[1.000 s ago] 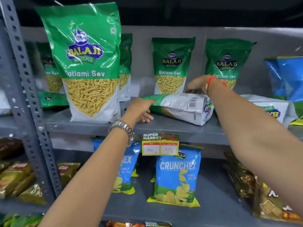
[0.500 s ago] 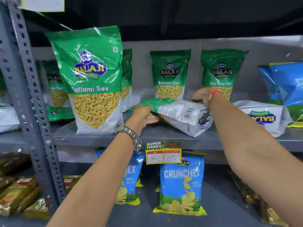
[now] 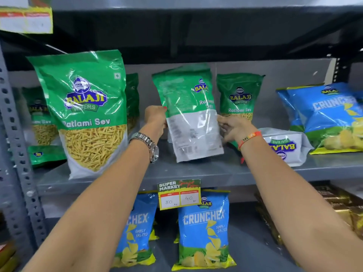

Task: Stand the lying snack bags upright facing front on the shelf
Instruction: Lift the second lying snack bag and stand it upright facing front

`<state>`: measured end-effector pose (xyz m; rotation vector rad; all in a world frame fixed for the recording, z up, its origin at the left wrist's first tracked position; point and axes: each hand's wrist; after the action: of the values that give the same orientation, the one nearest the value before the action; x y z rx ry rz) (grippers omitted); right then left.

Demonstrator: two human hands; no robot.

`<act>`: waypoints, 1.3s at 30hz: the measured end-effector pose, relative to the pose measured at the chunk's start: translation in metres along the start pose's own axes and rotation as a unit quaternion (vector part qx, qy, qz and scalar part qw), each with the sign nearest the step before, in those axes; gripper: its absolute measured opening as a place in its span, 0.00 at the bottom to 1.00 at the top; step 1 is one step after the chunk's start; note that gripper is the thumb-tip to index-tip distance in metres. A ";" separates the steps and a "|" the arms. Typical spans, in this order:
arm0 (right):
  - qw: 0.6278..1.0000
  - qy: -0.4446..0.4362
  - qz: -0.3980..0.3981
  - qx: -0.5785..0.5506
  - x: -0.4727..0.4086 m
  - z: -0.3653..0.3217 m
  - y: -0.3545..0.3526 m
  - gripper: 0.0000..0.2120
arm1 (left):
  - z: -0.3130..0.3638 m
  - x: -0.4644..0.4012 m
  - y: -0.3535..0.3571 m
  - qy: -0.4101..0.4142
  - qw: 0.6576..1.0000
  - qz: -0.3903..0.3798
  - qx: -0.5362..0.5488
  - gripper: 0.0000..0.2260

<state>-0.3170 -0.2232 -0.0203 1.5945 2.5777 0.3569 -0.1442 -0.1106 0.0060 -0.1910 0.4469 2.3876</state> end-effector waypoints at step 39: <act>0.970 -0.119 -0.025 0.211 0.014 0.044 0.031 0.34 | -0.058 0.010 -0.024 0.119 0.976 -0.169 0.063 0.12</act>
<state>-0.2877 -0.1908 -0.0547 1.5621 2.6116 -0.3921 -0.1352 -0.1092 -0.0567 -0.4622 0.6217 2.0031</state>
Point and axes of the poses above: each hand's wrist, its own x-axis away from the middle knuckle, its own y-axis out of the palm, z = x × y, and after that the axes turned 8 degrees about x, right-handed
